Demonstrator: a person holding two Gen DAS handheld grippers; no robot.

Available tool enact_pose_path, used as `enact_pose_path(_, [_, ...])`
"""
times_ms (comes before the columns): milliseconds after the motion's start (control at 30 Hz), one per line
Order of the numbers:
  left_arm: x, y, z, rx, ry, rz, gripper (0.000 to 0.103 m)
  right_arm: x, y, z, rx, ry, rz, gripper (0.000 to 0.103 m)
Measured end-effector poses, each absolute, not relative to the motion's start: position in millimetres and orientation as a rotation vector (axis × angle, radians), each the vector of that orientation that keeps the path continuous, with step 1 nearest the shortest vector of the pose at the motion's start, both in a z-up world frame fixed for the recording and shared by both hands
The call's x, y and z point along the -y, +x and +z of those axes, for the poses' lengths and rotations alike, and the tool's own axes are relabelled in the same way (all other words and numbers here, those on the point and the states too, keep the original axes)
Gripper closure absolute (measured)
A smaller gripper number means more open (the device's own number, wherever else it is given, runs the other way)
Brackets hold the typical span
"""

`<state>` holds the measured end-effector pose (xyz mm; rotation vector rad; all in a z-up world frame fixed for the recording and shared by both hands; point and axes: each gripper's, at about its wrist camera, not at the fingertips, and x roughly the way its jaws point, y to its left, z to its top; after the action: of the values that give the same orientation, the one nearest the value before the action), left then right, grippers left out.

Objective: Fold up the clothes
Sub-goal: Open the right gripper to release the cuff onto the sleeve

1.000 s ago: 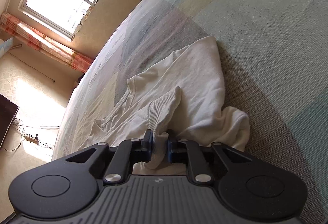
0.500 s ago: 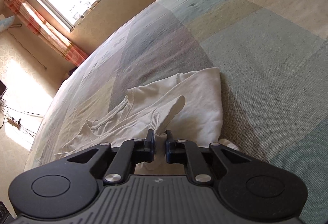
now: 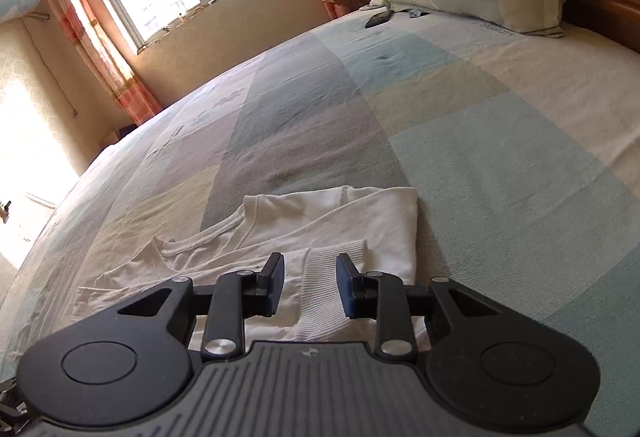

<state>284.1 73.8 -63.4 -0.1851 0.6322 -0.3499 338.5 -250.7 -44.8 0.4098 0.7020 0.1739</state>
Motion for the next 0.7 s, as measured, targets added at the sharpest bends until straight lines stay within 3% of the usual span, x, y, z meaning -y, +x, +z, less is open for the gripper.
enact_pose_path(233, [-126.4, 309.0, -82.2, -0.639, -0.330, -0.245, 0.001, 218.6, 346.6, -67.5, -0.789, 0.268, 0.217, 0.051])
enact_pose_path(567, [-199.8, 308.8, -69.8, -0.662, -0.446, -0.167, 0.001, 206.8, 348.6, -57.0, -0.844, 0.185, 0.194, 0.051])
enact_pose_path(700, [-216.4, 302.6, -57.7, -0.682, -0.395, -0.143, 0.001, 172.1, 350.6, -22.2, -0.841, 0.070, 0.273, 0.050])
